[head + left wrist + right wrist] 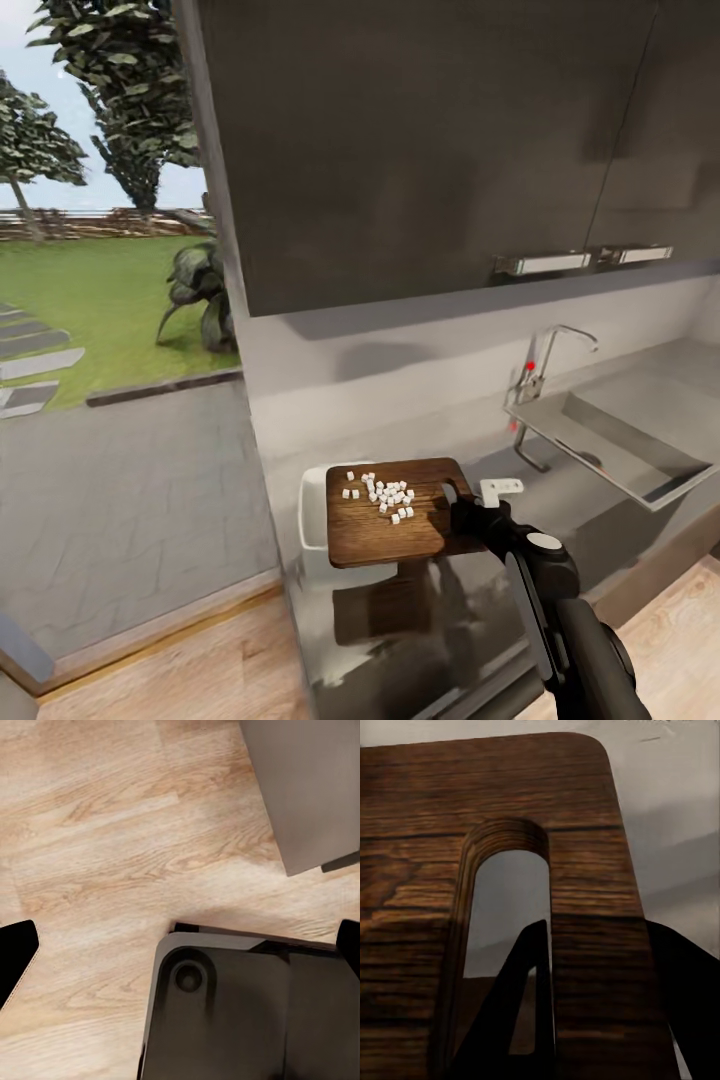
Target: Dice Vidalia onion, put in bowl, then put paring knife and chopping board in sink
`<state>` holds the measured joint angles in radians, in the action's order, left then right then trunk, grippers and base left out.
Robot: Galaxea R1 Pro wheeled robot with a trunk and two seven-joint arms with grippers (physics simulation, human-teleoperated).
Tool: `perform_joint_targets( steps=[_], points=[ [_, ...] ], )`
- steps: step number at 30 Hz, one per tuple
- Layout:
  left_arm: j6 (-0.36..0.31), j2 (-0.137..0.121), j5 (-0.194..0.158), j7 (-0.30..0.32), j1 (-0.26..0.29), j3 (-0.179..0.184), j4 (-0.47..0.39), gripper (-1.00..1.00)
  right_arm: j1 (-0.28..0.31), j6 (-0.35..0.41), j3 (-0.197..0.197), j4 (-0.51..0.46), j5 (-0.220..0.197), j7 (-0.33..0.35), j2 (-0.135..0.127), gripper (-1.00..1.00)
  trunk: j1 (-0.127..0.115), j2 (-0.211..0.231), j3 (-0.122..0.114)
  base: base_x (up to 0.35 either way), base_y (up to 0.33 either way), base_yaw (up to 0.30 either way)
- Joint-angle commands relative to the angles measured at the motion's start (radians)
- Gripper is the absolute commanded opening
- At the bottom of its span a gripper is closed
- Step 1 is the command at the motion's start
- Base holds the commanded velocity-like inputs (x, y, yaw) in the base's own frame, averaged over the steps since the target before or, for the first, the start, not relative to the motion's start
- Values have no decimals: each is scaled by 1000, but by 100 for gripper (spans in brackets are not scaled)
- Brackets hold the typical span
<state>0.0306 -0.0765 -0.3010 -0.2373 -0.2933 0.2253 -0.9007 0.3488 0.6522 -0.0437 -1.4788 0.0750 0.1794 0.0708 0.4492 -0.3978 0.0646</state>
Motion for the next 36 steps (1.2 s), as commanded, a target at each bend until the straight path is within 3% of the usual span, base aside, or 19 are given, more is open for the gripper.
perform_joint_targets(
  steps=[1,28,36],
  points=[
    [3,-2,-10,-8,0,6,-1,100,1,5,-2,-2,6,8,1,-100,1,-2,0,0,231,0],
    [3,-2,-10,-8,0,7,-1,100,1,6,-4,-1,8,6,1,-100,1,-2,-43,120,256,-22],
    [3,-2,-10,-8,0,7,-3,100,1,6,-3,0,9,6,1,-100,1,-2,-55,25,41,-138]
  ],
)
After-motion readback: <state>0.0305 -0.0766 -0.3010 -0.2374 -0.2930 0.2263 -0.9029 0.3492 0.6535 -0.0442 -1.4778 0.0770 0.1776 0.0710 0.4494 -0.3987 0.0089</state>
